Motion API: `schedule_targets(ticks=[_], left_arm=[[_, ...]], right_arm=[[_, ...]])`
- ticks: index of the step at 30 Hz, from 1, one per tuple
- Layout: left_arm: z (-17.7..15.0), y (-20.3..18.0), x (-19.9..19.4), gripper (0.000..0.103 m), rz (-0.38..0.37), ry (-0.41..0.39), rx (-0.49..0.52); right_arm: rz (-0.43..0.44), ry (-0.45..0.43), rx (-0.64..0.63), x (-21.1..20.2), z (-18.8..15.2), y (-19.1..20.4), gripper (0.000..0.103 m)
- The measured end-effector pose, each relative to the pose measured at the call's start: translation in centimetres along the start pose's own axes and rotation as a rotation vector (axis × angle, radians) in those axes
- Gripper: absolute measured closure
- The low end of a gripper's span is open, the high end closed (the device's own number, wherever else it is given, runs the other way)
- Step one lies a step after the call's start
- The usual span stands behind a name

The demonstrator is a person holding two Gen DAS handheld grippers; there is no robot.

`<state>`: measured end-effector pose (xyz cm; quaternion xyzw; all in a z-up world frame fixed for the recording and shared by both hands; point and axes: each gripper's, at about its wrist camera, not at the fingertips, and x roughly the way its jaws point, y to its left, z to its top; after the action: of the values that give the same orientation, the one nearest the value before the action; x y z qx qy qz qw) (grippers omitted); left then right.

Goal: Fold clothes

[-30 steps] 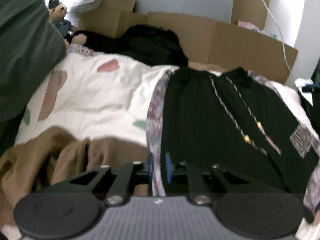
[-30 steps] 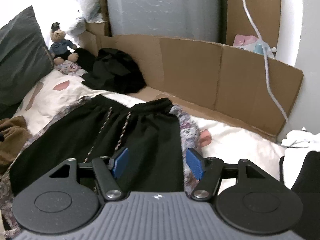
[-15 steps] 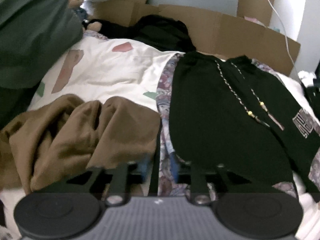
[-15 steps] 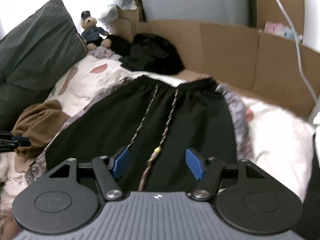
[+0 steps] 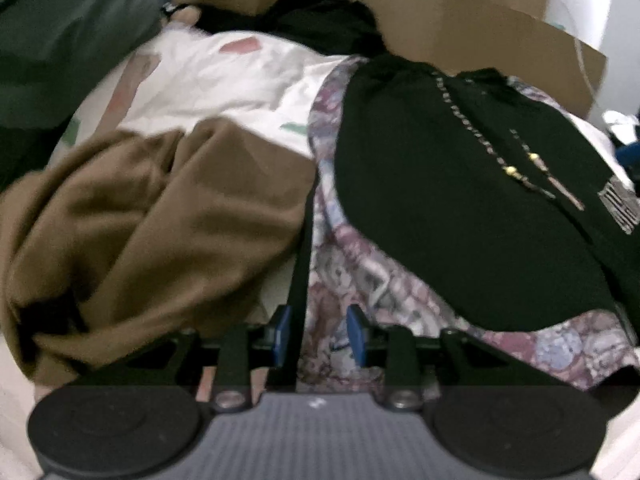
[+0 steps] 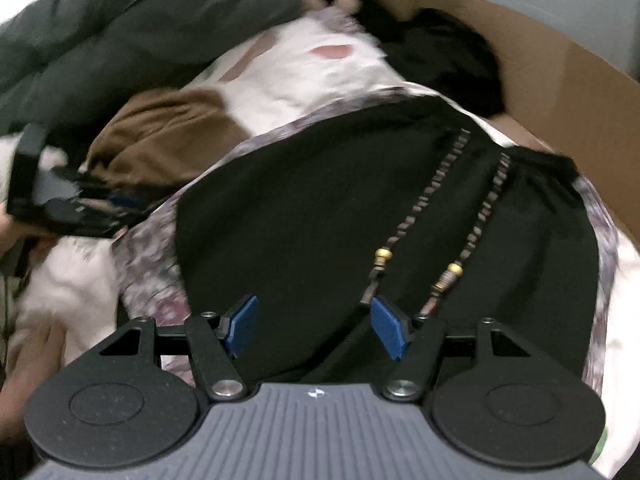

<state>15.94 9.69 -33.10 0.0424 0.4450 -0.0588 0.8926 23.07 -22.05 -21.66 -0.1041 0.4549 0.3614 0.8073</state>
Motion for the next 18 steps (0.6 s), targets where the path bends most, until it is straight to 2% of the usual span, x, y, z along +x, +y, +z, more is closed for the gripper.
schedule_targets(ticks=[2, 4, 6, 9, 12, 15, 18], left_arm=[[-0.2, -0.1, 0.2, 0.057, 0.008, 0.002, 0.003], [-0.4, -0.3, 0.6, 0.061, 0.017, 0.010, 0.017], [-0.4, -0.3, 0.6, 0.097, 0.025, 0.015, 0.030], [0.0, 0.0, -0.6, 0.099, 0.044, 0.004, 0.065], [0.9, 1.2, -2.8, 0.100, 0.035, -0.051, 0.021], [1.5, 3.1, -4.4, 0.100, 0.031, -0.093, -0.053], [1.9, 5.4, -6.4, 0.100, 0.023, -0.125, -0.170]], right_arm=[[0.005, 0.034, -0.056, 0.1, 0.6, 1.4, 0.035], [0.009, 0.066, -0.116, 0.2, 1.2, 2.9, 0.035], [0.016, 0.092, -0.128, 0.8, 1.3, 3.9, 0.035], [0.049, 0.146, -0.143, 2.0, 0.9, 5.4, 0.035], [0.089, 0.179, -0.238, 3.3, 0.4, 7.3, 0.035], [0.080, 0.142, -0.272, 4.4, 0.2, 8.2, 0.035], [0.108, 0.151, -0.213, 5.8, -0.6, 8.6, 0.035]])
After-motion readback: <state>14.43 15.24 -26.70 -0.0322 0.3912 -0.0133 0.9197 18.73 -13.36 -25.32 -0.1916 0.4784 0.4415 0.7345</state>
